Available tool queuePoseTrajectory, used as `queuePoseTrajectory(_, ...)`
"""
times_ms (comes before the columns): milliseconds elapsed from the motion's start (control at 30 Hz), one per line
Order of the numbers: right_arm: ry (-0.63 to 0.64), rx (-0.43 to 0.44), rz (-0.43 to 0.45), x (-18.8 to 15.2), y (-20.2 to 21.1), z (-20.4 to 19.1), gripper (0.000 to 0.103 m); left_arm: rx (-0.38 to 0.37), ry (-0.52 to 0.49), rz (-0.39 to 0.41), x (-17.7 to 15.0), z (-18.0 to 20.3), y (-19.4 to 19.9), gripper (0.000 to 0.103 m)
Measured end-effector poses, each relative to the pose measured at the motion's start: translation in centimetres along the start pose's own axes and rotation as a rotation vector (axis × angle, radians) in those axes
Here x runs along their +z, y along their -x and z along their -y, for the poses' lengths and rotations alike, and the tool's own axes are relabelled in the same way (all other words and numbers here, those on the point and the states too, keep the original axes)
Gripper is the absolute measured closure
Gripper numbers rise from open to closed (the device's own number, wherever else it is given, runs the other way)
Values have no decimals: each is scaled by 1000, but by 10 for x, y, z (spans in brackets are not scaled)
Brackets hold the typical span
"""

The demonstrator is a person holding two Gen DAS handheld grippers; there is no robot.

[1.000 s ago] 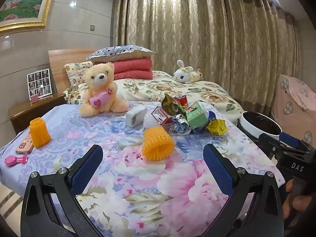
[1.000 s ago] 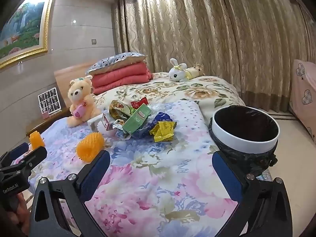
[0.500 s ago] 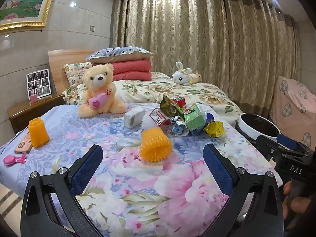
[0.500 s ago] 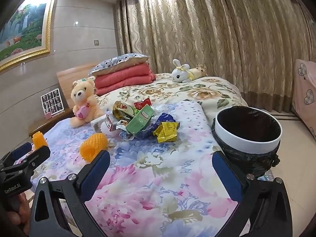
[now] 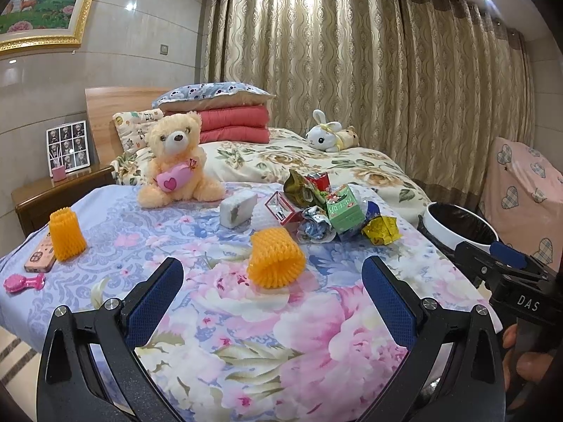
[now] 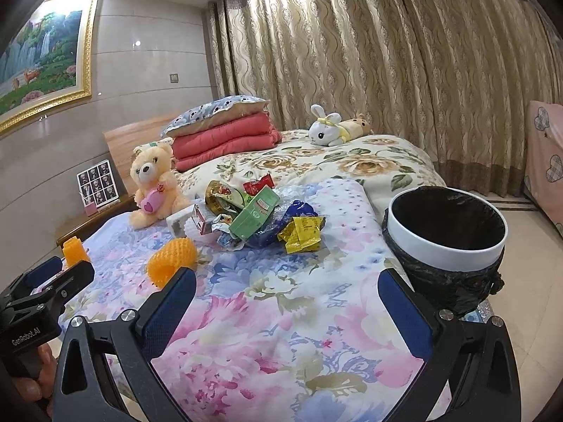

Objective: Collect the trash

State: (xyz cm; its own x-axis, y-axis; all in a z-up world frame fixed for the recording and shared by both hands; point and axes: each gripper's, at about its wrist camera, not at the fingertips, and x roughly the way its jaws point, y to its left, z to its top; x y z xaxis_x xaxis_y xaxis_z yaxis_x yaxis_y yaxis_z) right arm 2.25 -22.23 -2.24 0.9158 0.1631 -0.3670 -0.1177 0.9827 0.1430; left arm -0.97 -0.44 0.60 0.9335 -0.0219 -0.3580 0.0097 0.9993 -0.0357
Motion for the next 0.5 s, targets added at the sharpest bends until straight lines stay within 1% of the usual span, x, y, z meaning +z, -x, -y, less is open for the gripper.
queuePoseTrajectory(500, -7, 12, -4, -2, -1, 0, 0, -8, -1, -7, -2, 2, -2, 0)
